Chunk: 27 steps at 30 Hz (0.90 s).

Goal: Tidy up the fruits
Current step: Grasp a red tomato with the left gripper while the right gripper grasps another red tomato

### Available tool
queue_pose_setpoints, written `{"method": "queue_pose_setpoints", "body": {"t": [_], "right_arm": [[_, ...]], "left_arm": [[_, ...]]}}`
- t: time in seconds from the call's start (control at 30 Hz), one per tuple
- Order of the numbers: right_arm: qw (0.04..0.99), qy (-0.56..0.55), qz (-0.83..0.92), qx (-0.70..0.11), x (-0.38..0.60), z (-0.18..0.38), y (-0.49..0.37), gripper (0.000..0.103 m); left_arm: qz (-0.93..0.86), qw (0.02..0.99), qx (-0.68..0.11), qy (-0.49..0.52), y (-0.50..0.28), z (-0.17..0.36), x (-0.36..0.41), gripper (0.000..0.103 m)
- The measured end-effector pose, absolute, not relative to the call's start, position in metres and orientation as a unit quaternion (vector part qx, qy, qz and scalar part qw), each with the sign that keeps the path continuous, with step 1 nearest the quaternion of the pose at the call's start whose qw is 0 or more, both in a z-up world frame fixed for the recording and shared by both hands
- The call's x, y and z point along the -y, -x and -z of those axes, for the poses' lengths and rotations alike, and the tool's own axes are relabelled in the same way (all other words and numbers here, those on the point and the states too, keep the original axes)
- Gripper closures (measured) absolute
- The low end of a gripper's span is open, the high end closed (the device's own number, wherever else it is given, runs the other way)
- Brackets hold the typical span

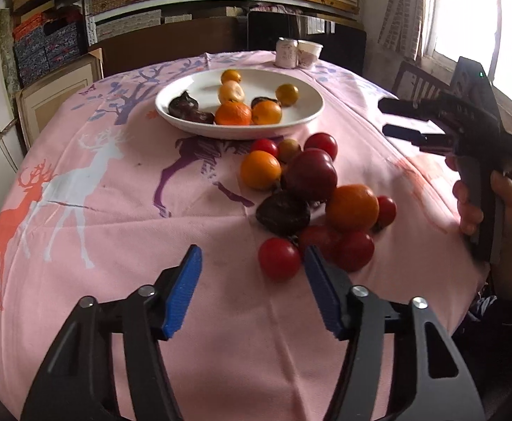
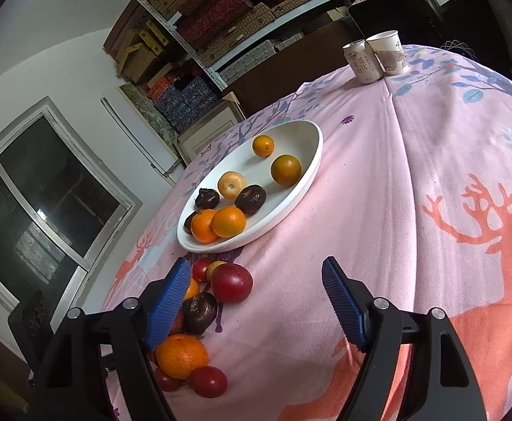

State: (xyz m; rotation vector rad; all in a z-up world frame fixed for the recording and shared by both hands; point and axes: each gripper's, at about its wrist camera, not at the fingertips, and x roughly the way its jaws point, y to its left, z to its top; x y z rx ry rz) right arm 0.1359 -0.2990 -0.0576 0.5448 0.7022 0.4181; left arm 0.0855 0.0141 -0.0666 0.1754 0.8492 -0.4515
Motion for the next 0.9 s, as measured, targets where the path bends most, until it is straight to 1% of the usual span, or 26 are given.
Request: {"method": "queue_pose_setpoints", "body": {"t": [0.03,0.07,0.17,0.27,0.3,0.47,0.57,0.67,0.8,0.87,0.9], "right_arm": [[0.881,-0.266,-0.201,-0.336,0.301,0.058,-0.136,0.025],[0.879,-0.271,-0.202,-0.336,0.303,0.059,-0.136,0.025],[0.875,-0.282,-0.205,-0.335,0.307,0.060,-0.134,0.025],[0.874,-0.283,-0.208,-0.335,0.307,0.060,-0.132,0.025],[0.875,-0.280,-0.206,-0.336,0.306,0.059,-0.132,0.025],[0.872,-0.235,-0.223,-0.367,0.289,0.060,-0.122,0.025],[0.866,-0.194,-0.249,-0.387,0.276,0.062,-0.106,0.025],[0.867,-0.148,-0.265,-0.396,0.263,0.063,-0.089,0.026],[0.875,-0.053,-0.272,-0.397,0.236,0.063,-0.069,0.026],[0.880,-0.008,-0.263,-0.396,0.222,0.062,-0.064,0.029],[0.880,0.008,-0.260,-0.396,0.216,0.062,-0.064,0.034]], "left_arm": [[0.219,0.880,-0.412,-0.091,-0.086,0.070,-0.009,0.058],[0.220,0.878,-0.413,-0.101,-0.086,0.073,-0.005,0.060],[0.217,0.875,-0.417,-0.116,-0.088,0.083,0.003,0.060],[0.219,0.875,-0.418,-0.105,-0.093,0.088,0.004,0.067],[0.223,0.876,-0.415,-0.102,-0.093,0.089,0.004,0.076],[0.228,0.894,-0.378,-0.075,-0.088,0.079,-0.005,0.076],[0.232,0.892,-0.385,-0.046,-0.092,0.080,-0.013,0.076],[0.232,0.890,-0.391,-0.040,-0.095,0.080,-0.014,0.076],[0.229,0.888,-0.397,-0.038,-0.097,0.081,-0.014,0.076],[0.228,0.887,-0.400,-0.035,-0.098,0.082,-0.015,0.076],[0.227,0.887,-0.400,-0.034,-0.098,0.082,-0.015,0.076]]}}
